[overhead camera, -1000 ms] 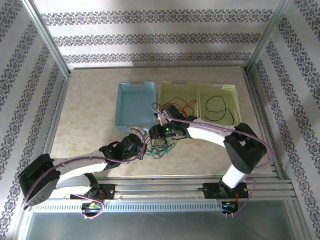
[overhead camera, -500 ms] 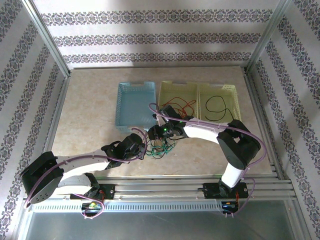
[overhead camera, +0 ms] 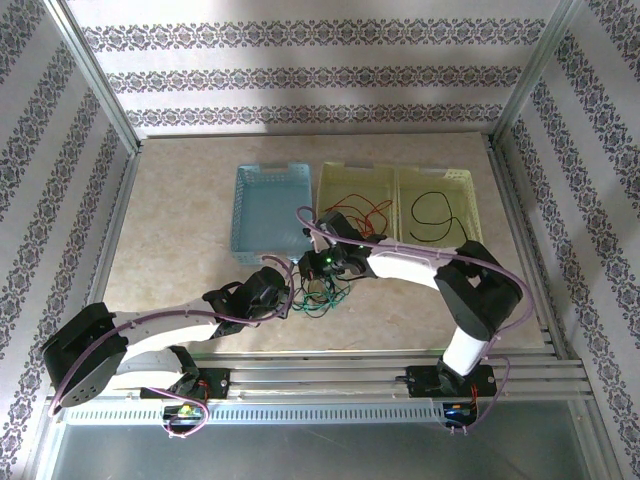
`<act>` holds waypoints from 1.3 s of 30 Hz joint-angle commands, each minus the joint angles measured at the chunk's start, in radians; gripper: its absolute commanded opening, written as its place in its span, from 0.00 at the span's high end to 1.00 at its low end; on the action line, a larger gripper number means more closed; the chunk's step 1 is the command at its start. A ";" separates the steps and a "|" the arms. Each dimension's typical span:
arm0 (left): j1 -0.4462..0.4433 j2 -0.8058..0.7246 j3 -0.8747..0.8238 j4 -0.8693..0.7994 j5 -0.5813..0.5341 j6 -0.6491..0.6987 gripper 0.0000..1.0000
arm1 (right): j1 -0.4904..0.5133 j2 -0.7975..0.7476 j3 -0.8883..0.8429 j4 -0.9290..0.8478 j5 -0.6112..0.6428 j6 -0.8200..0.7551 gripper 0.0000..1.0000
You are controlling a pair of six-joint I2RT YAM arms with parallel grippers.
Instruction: Untangle the cables
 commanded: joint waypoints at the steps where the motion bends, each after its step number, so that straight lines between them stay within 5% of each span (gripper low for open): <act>1: -0.001 -0.017 -0.023 0.027 -0.060 -0.050 1.00 | 0.005 -0.165 -0.025 0.006 -0.019 -0.065 1.00; 9: 0.001 0.069 -0.040 0.022 -0.123 -0.067 1.00 | -0.105 -0.520 -0.014 -0.052 0.013 -0.055 1.00; 19: 0.001 0.141 -0.043 0.054 -0.123 -0.070 1.00 | -0.368 -0.839 0.043 -0.026 0.076 0.011 1.00; 25: 0.001 0.181 -0.029 0.067 -0.112 -0.064 1.00 | -0.473 -0.915 0.070 -0.010 0.070 0.036 1.00; 39: -0.001 0.134 0.011 0.012 -0.107 -0.034 1.00 | -0.471 -0.972 0.084 -0.044 0.020 0.013 1.00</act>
